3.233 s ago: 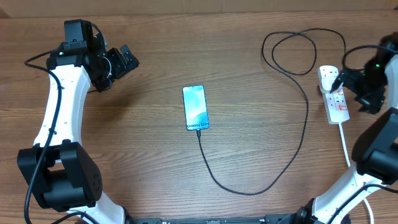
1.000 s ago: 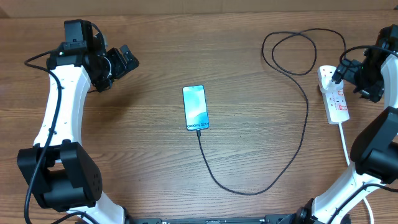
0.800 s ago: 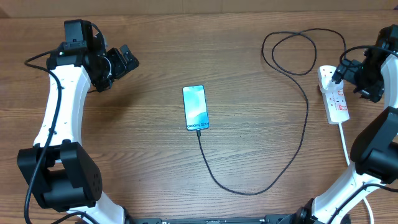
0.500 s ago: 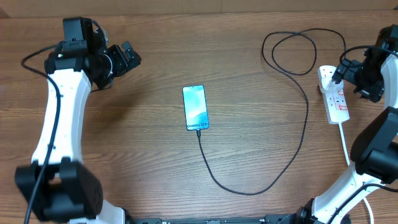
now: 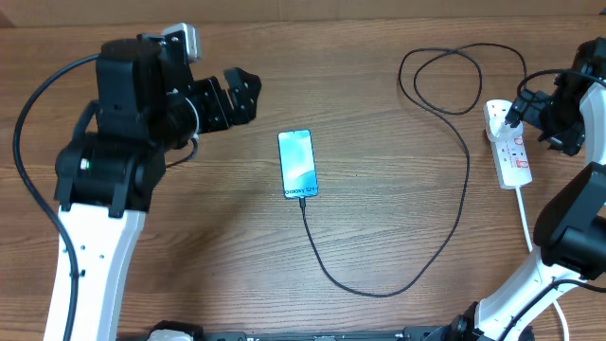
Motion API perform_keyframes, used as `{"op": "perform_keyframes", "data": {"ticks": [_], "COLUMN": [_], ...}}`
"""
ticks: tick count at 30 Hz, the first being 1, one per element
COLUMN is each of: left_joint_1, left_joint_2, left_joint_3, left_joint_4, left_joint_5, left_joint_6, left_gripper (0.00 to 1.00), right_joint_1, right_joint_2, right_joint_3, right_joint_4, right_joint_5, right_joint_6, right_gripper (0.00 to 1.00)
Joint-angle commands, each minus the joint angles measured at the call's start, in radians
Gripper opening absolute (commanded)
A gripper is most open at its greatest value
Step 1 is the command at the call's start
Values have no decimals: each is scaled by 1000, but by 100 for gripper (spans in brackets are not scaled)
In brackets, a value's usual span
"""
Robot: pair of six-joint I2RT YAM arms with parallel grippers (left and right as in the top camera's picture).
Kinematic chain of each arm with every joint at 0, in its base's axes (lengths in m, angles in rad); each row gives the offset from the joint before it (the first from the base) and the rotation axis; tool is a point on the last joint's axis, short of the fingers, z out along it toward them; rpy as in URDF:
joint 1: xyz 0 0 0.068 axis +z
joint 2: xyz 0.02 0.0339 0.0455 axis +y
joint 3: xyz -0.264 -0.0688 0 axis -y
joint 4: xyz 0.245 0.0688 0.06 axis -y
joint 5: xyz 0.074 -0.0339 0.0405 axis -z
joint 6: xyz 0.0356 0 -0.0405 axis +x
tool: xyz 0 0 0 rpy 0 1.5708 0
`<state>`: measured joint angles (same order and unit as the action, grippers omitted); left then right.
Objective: Plug charger to phone and switch on socket
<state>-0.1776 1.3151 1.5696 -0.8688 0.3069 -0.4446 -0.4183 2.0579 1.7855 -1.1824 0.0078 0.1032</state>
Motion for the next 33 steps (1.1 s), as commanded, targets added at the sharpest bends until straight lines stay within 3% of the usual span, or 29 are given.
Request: {"op": "perform_keyframes", "data": {"ticks": [1, 6, 9, 21, 24, 33], "left_joint_1": [-36, -74, -85, -85, -85, -85], "left_joint_2": [-35, -79, -110, -256, -330, -558], "left_joint_3": [-8, -108, -216, -666, -805, -1163], "left_joint_4": [-2, 0, 14, 68, 231, 948], "left_joint_5": [-3, -16, -139, -210, -210, -210], "left_joint_6": [15, 23, 30, 18, 17, 38], "left_gripper": [99, 100, 99, 100, 100, 100], "right_joint_1": [-3, -3, -3, -3, -3, -3], "right_joint_2": [-35, -36, -35, -35, -35, -35], "right_joint_3": [-5, -5, -5, -5, -5, -5], "right_joint_4": [4, 4, 4, 4, 4, 4], "right_joint_5": [10, 10, 10, 10, 10, 10], "right_joint_6": [-7, -7, -7, -7, -7, -7], "right_gripper": [100, 100, 100, 100, 100, 100]}}
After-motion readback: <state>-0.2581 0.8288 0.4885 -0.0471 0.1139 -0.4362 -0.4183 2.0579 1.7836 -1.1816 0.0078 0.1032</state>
